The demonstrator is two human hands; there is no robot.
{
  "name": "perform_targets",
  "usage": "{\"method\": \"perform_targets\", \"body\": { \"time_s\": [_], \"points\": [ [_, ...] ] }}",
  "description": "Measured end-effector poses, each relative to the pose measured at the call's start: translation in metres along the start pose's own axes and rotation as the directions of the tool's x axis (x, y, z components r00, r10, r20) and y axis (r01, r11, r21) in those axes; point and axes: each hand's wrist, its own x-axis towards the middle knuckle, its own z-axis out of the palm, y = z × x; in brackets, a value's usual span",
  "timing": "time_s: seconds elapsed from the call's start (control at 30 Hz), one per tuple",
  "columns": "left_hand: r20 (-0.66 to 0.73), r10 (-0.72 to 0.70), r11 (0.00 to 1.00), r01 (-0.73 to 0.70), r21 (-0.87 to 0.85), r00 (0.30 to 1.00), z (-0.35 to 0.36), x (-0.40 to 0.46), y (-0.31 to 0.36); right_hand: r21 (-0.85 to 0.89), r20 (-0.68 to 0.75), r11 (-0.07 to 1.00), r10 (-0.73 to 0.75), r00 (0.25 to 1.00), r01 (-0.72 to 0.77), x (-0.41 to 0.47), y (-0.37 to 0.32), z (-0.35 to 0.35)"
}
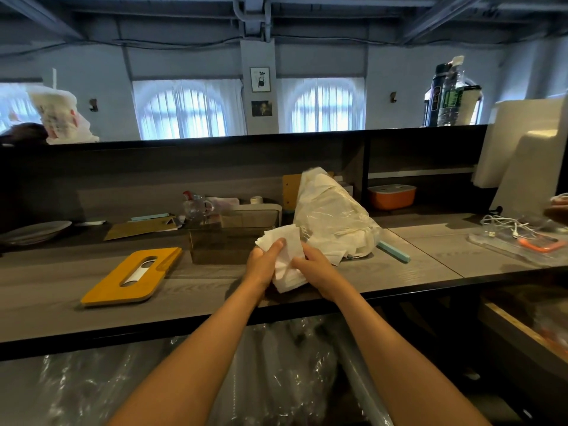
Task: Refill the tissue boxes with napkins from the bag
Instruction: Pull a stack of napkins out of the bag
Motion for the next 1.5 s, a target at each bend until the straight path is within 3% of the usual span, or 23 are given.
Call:
{"method": "perform_targets", "body": {
  "time_s": [0.1, 0.2, 0.33, 0.43, 0.57, 0.73, 0.87, 1.0, 1.07, 1.23, 1.37, 1.5],
  "points": [
    [0.035, -0.011, 0.985, 0.017, -0.172, 0.999, -0.013, -0.003, -0.002, -0.002, -0.004, 1.000, -0.004, 1.000, 0.004, 0.001, 0.000, -0.001],
    [0.109, -0.036, 0.955, 0.067, -0.289, 0.993, -0.025, -0.005, -0.005, 0.129, -0.237, 0.991, 0.001, 0.971, 0.031, 0.002, 0.004, -0.004],
    [0.175, 0.011, 0.991, 0.012, -0.130, 0.984, -0.020, -0.008, -0.004, 0.180, -0.409, 0.979, -0.013, 0.912, 0.095, 0.000, 0.006, -0.008],
    [0.120, 0.042, 0.999, -0.041, -0.008, 0.992, -0.007, -0.010, 0.000, 0.151, -0.336, 0.988, 0.027, 0.941, 0.026, 0.001, 0.006, -0.007],
    [-0.092, 0.065, 0.998, -0.062, 0.031, 0.994, 0.006, -0.009, -0.001, 0.018, -0.271, 0.998, 0.056, 0.961, -0.053, 0.004, 0.001, 0.000],
    [-0.211, 0.100, 0.995, -0.099, 0.014, 0.972, 0.023, -0.013, -0.003, 0.128, -0.427, 0.992, 0.071, 0.901, -0.017, 0.013, 0.006, -0.002],
    [-0.297, 0.115, 0.993, -0.101, 0.061, 0.948, 0.023, -0.012, -0.003, 0.031, -0.424, 0.999, 0.036, 0.905, -0.026, 0.015, 0.010, -0.001],
    [-0.235, 0.141, 0.990, -0.140, 0.021, 0.962, 0.024, -0.015, 0.000, 0.086, -0.478, 0.996, 0.075, 0.875, -0.039, 0.014, 0.009, -0.002],
    [-0.209, 0.193, 0.981, -0.185, 0.061, 0.959, 0.025, -0.019, 0.001, 0.021, -0.432, 0.999, 0.043, 0.901, -0.037, 0.015, 0.010, -0.001],
    [-0.333, 0.127, 0.991, -0.108, 0.078, 0.934, 0.023, -0.015, -0.002, 0.088, -0.482, 0.996, 0.055, 0.874, -0.014, 0.015, 0.011, -0.004],
    [-0.270, 0.158, 0.987, -0.140, 0.083, 0.950, 0.027, -0.017, -0.002, 0.020, -0.404, 0.998, 0.062, 0.913, -0.059, 0.019, 0.010, -0.003],
    [-0.334, 0.112, 0.993, -0.096, 0.063, 0.936, 0.024, -0.014, -0.001, 0.120, -0.460, 0.992, 0.095, 0.883, -0.044, 0.020, 0.013, -0.006]
  ]
}}
